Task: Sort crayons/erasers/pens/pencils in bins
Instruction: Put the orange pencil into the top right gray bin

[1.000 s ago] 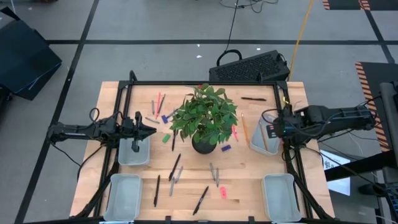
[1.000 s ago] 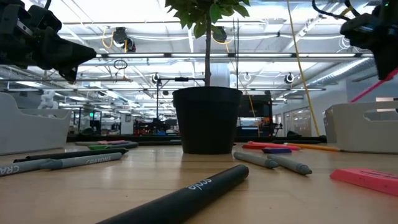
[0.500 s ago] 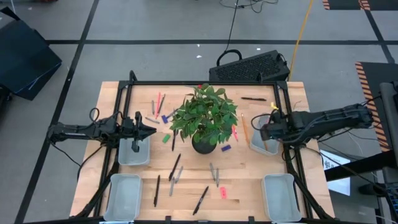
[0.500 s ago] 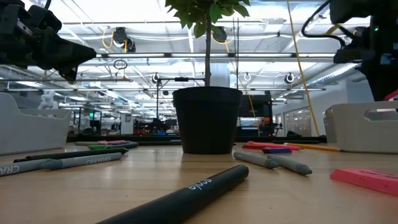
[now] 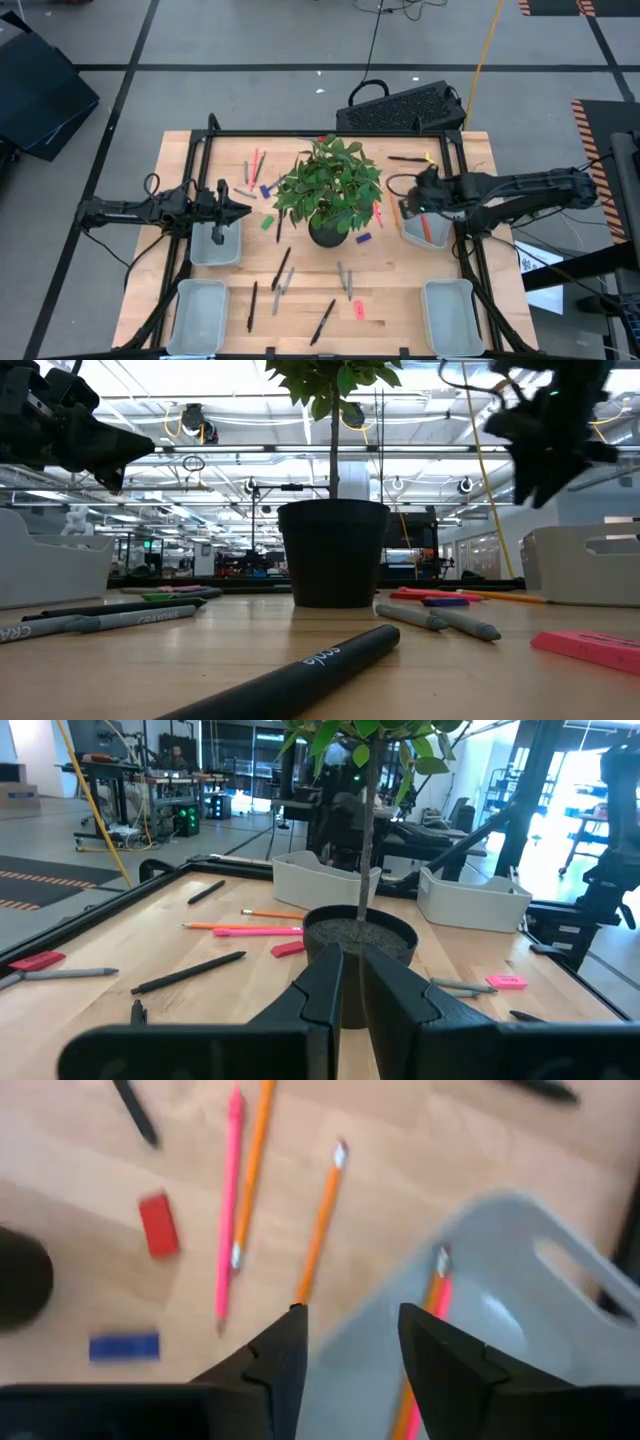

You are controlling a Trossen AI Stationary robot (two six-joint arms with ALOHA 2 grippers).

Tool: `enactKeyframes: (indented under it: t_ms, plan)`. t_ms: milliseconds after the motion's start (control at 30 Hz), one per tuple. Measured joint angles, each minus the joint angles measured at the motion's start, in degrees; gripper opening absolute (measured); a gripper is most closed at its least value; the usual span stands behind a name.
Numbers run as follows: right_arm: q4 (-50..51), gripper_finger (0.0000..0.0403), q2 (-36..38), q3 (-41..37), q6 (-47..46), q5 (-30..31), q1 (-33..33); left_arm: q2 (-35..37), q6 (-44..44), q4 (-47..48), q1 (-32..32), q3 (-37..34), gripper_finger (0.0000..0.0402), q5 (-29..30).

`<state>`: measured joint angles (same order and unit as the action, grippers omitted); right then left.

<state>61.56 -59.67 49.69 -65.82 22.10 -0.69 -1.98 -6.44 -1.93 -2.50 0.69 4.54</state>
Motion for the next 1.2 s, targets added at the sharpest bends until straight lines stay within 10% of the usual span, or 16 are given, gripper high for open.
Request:
enactKeyframes:
  t_ms: [467,1200]
  plan:
    - [-31.5,0.0137,-24.9,0.3,25.6,-12.1,-27.8,0.0,0.0,0.0,0.0,0.0,0.0042,0.0]
    - [-28.3,0.0054,-34.2,0.4,19.8,-14.5,-27.7,0.0,0.0,0.0,0.0,0.0,0.0042,0.0]
